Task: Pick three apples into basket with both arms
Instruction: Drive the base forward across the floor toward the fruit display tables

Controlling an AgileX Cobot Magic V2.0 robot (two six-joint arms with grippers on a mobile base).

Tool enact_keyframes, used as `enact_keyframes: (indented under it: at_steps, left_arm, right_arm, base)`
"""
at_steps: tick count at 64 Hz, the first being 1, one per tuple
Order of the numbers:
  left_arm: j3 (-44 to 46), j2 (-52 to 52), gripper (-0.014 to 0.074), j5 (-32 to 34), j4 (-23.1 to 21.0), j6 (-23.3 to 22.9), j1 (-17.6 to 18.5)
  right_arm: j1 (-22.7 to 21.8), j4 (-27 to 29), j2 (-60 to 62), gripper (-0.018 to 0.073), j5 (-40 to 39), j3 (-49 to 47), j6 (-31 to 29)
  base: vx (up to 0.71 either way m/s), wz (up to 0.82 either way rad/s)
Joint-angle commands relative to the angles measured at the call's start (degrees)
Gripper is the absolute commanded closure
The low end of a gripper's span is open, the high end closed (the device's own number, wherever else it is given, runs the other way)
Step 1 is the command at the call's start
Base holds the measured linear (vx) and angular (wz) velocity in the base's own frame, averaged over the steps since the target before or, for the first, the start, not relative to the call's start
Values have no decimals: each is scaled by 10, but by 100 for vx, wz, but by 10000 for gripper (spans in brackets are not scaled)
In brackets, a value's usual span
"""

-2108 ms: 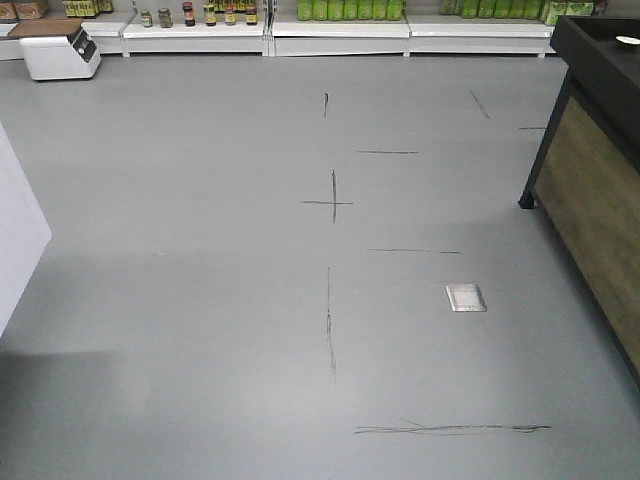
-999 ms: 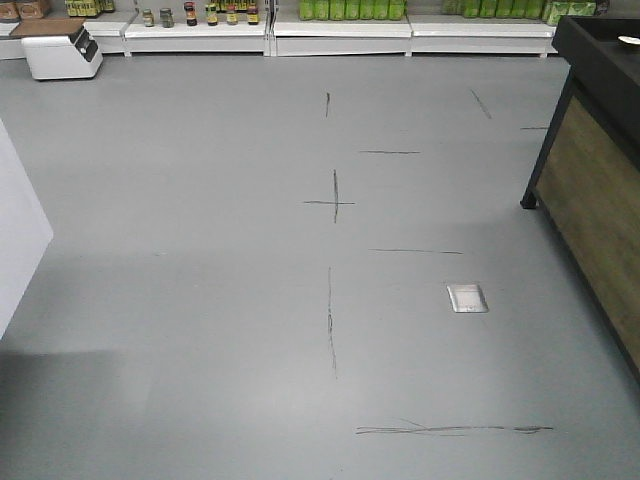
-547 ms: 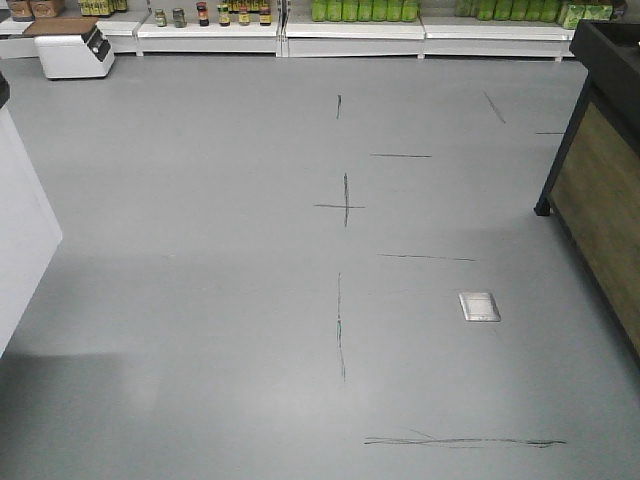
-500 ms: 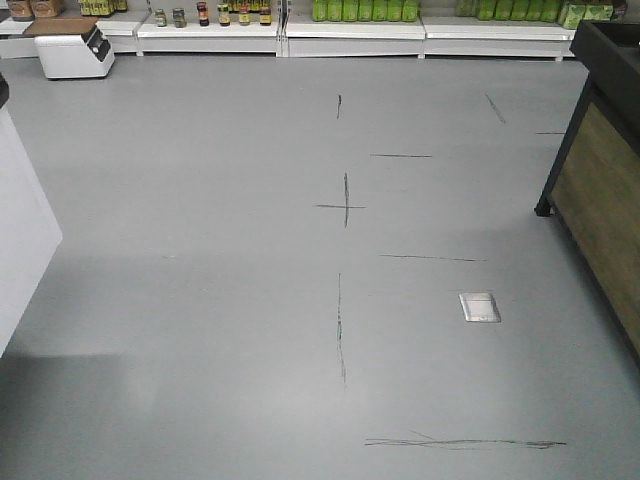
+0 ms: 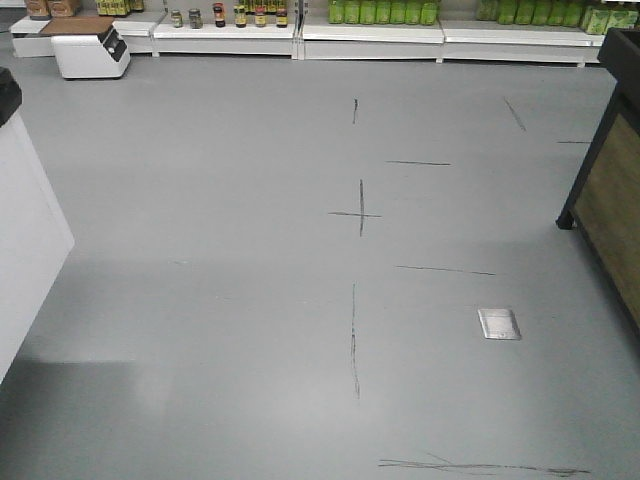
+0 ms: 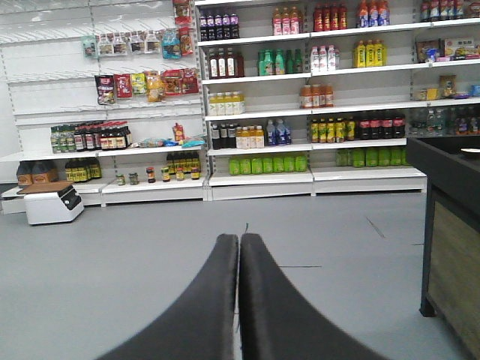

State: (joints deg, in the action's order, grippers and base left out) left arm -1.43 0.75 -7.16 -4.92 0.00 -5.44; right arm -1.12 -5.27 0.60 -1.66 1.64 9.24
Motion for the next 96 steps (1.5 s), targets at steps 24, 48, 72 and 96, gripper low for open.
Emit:
enact_keyframes:
  at_steps: [24,48,72,96]
  left_arm:
    - [-13,8,603,45,-6,0,-1]
    - [-13,8,603,45,-6,0,-1]
    - [-13,8,603,45,-6,0,-1]
    - [-13,8,603,45,-6,0,-1]
  right_arm:
    - [-3,-5,6,564,-47,8,-3]
    - [-3,-5,6,564,-47,8,-3]
    - [-3,-5,6,564,-47,8,-3]
    - [-3,-5,6,564,-47,8,-3]
  base:
    - [13,8]
    - [18,-6]
    - [22,-10]
    - [23,-16]
